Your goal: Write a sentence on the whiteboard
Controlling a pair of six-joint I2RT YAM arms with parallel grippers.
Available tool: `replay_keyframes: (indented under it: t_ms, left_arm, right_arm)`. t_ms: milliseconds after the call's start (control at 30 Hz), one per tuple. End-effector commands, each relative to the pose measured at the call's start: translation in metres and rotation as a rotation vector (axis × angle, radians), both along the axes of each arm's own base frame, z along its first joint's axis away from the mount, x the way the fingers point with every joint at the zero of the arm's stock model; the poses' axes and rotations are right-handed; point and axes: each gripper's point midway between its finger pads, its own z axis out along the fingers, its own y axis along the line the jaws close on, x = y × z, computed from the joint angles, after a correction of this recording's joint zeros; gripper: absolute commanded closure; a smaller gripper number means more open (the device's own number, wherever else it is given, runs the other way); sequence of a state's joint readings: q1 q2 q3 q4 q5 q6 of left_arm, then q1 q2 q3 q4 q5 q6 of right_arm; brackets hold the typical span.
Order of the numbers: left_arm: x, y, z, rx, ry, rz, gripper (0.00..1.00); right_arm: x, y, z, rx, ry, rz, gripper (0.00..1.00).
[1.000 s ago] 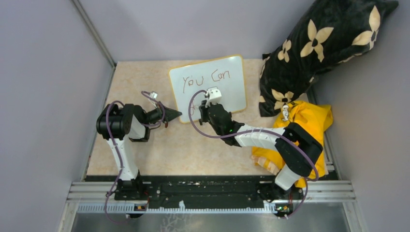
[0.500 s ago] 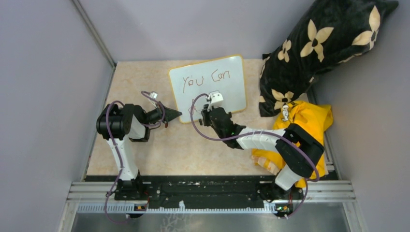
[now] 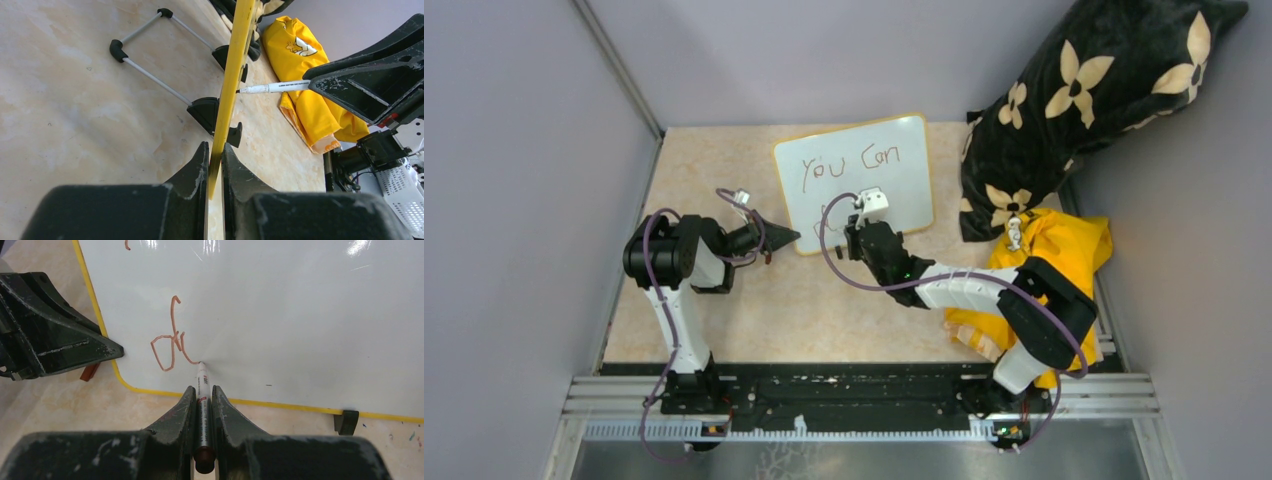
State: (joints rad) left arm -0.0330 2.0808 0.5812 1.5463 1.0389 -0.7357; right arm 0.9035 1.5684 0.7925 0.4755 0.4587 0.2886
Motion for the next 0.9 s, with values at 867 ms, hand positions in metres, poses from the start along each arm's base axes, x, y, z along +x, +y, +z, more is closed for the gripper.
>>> replay_keyframes:
  t_ms: [867]
  left_arm:
    - [-0.003,-0.004,0.000,-0.005,-0.009,-0.023,1.00]
  right_arm:
    - [0.025,0.017,0.057,0.080,-0.097,0.016,1.00]
